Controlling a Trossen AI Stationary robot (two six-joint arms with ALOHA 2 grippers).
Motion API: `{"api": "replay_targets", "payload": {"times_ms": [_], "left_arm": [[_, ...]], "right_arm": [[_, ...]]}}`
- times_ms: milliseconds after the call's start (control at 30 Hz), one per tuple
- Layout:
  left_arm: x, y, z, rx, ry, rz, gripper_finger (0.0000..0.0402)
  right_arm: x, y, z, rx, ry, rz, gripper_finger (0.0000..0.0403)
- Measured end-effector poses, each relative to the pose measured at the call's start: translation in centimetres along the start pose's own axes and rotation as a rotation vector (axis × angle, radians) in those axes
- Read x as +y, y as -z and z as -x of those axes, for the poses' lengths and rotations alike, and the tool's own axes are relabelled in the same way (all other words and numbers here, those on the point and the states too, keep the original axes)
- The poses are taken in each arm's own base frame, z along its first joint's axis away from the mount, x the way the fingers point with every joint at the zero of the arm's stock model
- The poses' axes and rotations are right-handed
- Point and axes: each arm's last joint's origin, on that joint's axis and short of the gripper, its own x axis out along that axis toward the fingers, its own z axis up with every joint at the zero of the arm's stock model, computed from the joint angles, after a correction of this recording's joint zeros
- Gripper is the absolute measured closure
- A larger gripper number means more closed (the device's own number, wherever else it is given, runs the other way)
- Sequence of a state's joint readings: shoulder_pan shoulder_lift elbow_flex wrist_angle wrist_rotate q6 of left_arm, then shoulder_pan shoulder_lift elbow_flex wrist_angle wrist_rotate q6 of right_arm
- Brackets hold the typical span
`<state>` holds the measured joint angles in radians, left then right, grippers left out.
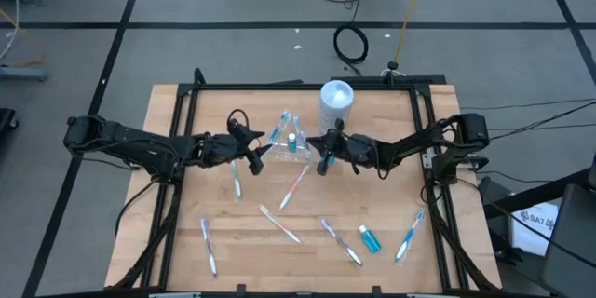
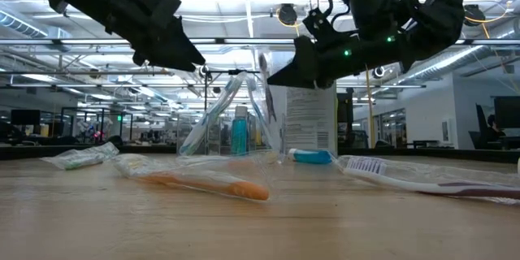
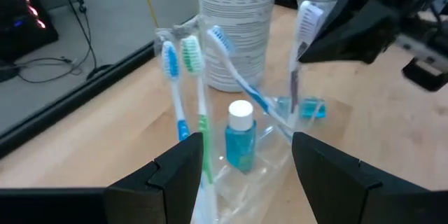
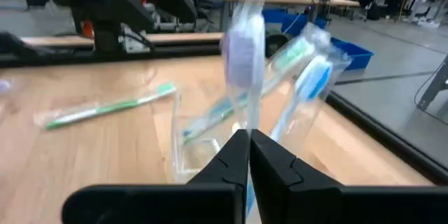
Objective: Pick & Place toothbrushing station
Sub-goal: Put the top violet toothbrush into the transparent organizer, then put the left violet toothbrush into the transparent organizer
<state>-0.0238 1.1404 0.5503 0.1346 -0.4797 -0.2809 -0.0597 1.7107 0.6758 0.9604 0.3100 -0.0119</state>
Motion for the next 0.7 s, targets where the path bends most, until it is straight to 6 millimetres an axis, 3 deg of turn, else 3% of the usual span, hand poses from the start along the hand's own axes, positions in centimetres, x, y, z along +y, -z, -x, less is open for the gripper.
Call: {"api": "replay_targets", "payload": {"times_ms": [367, 700], "left_arm": [[-2.0, -0.3, 0.9, -0.066, 0.105, 0.065, 0.0174], [-3.7, 0.1, 2.0, -0.080, 0.188, -0.017, 0.0174]], "right_arm": [[0.0, -0.3, 0.2, -0.006, -0.003, 0.032, 0.0309], [0.3, -4.6, 2.8, -0.089, -0.038, 0.010, 0.0240]]}}
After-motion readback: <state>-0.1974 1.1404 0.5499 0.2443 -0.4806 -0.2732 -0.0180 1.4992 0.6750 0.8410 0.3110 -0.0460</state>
